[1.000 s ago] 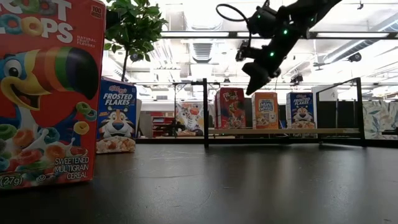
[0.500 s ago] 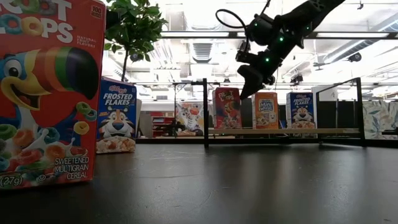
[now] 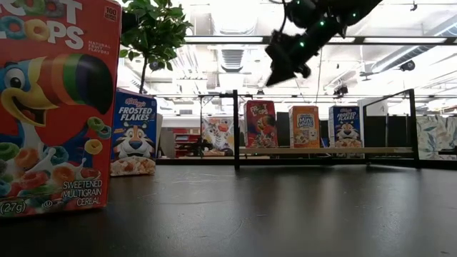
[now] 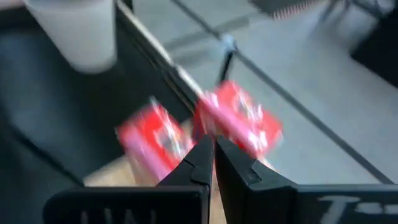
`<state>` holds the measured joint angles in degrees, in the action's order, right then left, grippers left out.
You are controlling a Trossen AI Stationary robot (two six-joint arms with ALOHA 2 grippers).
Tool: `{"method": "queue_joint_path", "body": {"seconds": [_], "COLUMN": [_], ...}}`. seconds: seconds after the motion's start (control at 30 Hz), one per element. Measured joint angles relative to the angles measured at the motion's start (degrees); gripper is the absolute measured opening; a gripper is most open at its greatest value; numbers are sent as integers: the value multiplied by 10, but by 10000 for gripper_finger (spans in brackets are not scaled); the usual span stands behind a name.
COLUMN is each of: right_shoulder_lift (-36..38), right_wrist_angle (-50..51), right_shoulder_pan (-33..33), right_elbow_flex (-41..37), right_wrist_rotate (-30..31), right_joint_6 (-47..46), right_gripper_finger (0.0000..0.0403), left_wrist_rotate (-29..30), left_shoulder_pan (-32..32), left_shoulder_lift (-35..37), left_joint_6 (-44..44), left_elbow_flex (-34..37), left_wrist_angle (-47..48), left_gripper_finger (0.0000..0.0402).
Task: Stack cereal on shelf
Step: Put the right red cereal box on the shelf aligned with the other red cereal box
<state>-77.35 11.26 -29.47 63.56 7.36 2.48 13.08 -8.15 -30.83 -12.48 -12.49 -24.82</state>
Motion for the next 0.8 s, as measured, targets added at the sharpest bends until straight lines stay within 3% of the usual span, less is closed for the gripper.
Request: {"method": "queue_joint_path", "body": {"seconds": [0.17, 0.47, 0.8], "right_shoulder_lift": [-24, -95, -106], "right_wrist_angle": [-96, -135, -138], "right_shoulder_pan": [4, 13, 12], "right_elbow_flex": [-15, -19, -18], "right_wrist_rotate": [-50, -43, -8], "right_joint_6": [-2, 16, 28], "right_gripper_finger": [9, 9, 9], "left_wrist_rotate": [0, 0, 0], "left_shoulder_pan": [0, 0, 0], "left_shoulder_lift": [0, 0, 0], "left_joint_6": [-1, -1, -1], "left_elbow_flex": [0, 0, 0], "left_wrist_angle": [0, 0, 0], "left_gripper_finger": [45, 45, 45]}}
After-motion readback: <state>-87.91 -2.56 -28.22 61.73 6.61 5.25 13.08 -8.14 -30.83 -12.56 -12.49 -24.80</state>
